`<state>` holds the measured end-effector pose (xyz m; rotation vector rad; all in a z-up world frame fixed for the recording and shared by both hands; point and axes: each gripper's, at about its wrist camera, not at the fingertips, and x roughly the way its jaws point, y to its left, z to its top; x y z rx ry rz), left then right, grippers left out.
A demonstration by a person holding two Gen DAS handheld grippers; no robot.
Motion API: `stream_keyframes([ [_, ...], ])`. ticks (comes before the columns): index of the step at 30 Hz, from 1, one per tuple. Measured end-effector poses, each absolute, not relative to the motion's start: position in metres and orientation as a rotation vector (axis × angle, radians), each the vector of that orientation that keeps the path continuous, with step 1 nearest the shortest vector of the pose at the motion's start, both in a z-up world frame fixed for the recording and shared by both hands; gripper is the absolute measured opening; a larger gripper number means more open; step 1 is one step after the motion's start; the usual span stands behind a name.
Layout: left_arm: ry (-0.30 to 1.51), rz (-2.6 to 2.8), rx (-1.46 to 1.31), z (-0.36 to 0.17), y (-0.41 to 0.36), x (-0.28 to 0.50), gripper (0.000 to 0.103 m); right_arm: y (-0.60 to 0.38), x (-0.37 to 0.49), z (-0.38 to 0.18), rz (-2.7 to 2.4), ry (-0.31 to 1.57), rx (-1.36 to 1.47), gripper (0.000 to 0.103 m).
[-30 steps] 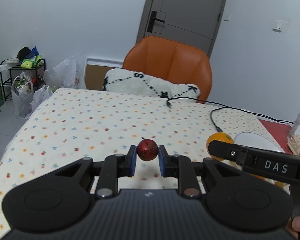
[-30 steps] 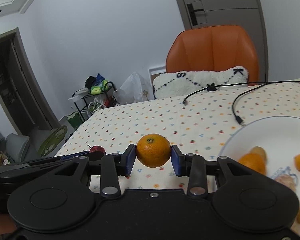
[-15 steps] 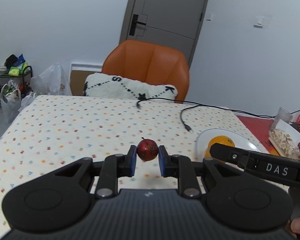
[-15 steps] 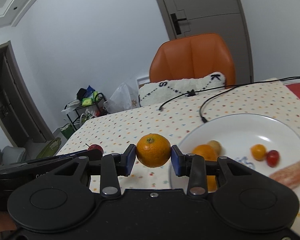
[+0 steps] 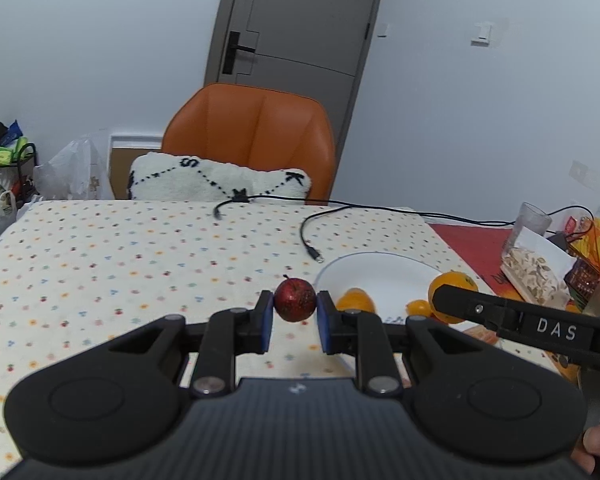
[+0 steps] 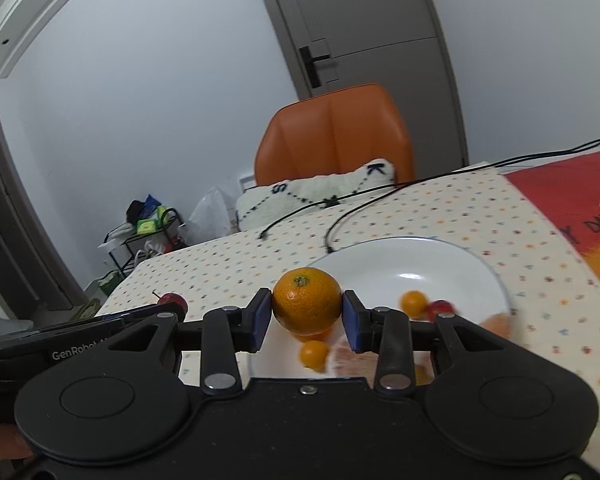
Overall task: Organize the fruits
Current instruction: 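Carry the red fruit and orange into the plate and open both tools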
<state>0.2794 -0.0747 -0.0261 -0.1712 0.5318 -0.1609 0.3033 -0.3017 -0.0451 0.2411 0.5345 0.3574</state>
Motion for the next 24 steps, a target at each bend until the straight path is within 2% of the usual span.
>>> stream_keyframes([
  [24,0.559,-0.287,-0.121,-0.038,-0.133,0.312,0.021,-0.343,0.320,-0.070,0.233,0.583,0.267,0.036],
])
